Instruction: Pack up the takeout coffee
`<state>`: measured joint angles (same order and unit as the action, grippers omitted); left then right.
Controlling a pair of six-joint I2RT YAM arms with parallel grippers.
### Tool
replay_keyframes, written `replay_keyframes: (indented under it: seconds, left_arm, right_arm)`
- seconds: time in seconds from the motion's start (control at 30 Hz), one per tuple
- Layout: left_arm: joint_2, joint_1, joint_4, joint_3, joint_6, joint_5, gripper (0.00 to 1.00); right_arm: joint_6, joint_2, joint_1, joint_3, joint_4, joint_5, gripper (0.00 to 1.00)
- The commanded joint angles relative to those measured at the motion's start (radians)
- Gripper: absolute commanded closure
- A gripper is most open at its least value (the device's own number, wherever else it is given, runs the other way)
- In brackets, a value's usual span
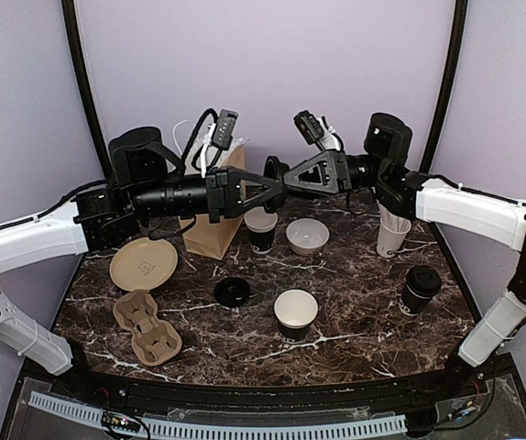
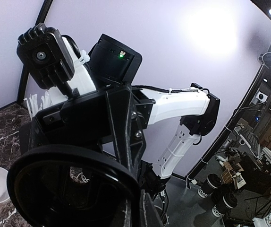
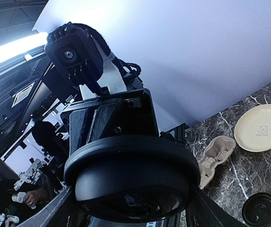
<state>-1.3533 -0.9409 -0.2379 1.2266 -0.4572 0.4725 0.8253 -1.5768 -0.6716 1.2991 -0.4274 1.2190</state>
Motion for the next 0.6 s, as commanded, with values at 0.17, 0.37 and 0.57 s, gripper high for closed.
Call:
replay_keyframes:
  seconds: [0.17, 0.37, 0.57]
  left_arm:
    - [0.025, 0.005, 0.081, 0.014, 0.031, -0.082, 0.60]
    - [0.108, 0.005, 0.309, 0.011, 0.125, -0.233, 0.45]
    - [0.169, 0.007, 0.574, 0.000, 0.162, -0.433, 0.41]
  right_arm:
    - [-0.253, -0.002, 0.014, 0.075, 0.282, -0.019, 0.30]
    - [-0.873, 0.018, 0.055, 0.199, 0.894, -0.225, 0.31]
    - [-1.239, -0.008, 0.025, 0.307, 1.274, -0.454, 0.30]
